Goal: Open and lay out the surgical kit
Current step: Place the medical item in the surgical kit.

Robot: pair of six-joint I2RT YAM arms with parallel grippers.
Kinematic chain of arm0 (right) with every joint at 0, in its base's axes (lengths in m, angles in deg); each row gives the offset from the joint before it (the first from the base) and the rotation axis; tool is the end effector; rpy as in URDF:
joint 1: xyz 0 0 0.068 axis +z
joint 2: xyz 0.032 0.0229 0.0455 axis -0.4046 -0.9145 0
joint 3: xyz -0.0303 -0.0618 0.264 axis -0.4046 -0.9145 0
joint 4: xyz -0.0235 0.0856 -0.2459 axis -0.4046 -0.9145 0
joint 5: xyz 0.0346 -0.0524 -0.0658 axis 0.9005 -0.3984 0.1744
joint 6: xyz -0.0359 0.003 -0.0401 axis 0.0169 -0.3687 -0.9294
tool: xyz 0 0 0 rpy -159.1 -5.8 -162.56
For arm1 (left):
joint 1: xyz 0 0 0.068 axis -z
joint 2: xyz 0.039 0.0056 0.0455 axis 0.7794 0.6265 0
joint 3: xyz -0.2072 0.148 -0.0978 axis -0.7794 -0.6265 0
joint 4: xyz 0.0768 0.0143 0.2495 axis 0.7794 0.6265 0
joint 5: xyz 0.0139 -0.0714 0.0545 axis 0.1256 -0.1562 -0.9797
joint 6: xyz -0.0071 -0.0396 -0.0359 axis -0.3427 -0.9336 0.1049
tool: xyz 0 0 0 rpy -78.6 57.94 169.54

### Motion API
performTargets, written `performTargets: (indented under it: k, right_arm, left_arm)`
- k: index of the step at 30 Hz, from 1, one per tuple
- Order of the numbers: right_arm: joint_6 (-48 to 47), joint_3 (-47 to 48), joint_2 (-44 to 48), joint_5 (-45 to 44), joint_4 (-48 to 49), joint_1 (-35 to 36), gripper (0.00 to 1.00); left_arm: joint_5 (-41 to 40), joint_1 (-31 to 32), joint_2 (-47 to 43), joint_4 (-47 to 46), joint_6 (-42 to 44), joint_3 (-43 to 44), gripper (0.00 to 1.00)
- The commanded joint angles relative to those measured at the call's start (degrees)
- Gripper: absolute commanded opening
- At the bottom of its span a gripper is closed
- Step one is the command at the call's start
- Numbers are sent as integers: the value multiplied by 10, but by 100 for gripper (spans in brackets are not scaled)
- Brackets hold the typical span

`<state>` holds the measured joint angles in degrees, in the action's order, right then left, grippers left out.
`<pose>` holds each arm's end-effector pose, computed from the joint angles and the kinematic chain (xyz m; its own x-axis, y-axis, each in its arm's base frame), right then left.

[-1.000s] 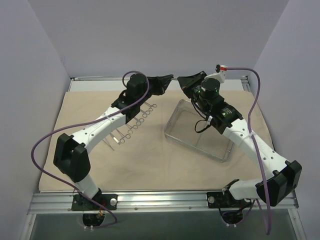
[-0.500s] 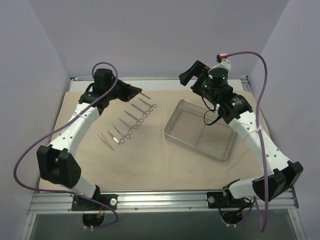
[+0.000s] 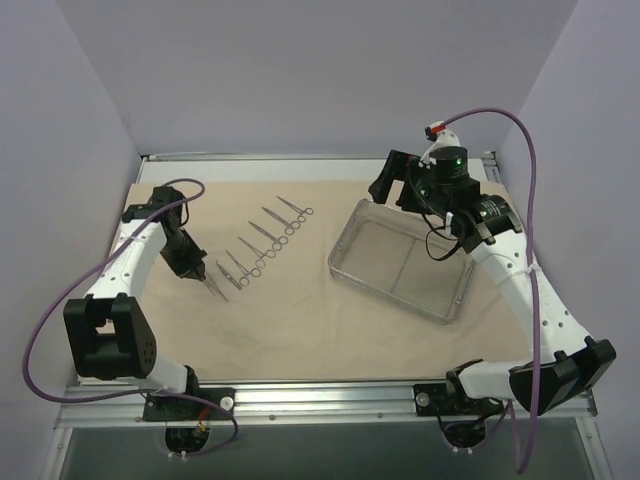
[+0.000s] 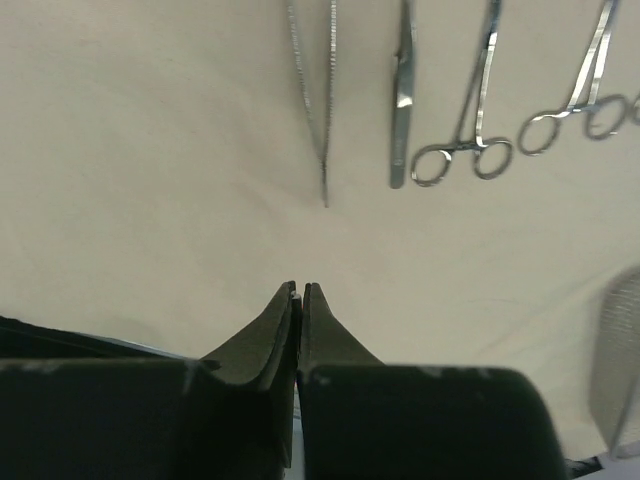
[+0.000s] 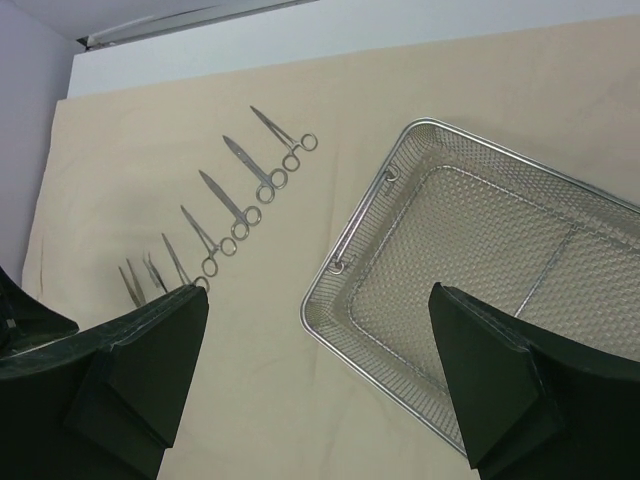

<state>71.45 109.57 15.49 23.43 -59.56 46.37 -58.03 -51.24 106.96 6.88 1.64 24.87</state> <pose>0.2637 0.1119 0.4352 -0.4100 0.3263 -0.8517 -0.2905 0.8385 0.4611 0.2742 0.0000 0.2673 -0.7505 -0.6405 -0.1632 -0.6239 0.7680 -0.1448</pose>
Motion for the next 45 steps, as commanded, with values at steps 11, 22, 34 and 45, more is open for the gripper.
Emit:
performTargets:
  k: [11,22,34,45]
  right_arm:
    - [-54,60,-31,3,-68,-32,100]
    - [-60,77,-60,13,-65,-62,100]
    - [-57,66,-74,32,-52,-72,100]
    - [-60,56,-77,35,-51,-74,100]
  left_arm:
    - [-48,-48,148,-55,93,1,2]
    - [-43,-48,178,-92,56,-11,2]
    - [-42,-48,181,-107,20,-56,13]
    - [-67,-52,204,-102,29,-49,36]
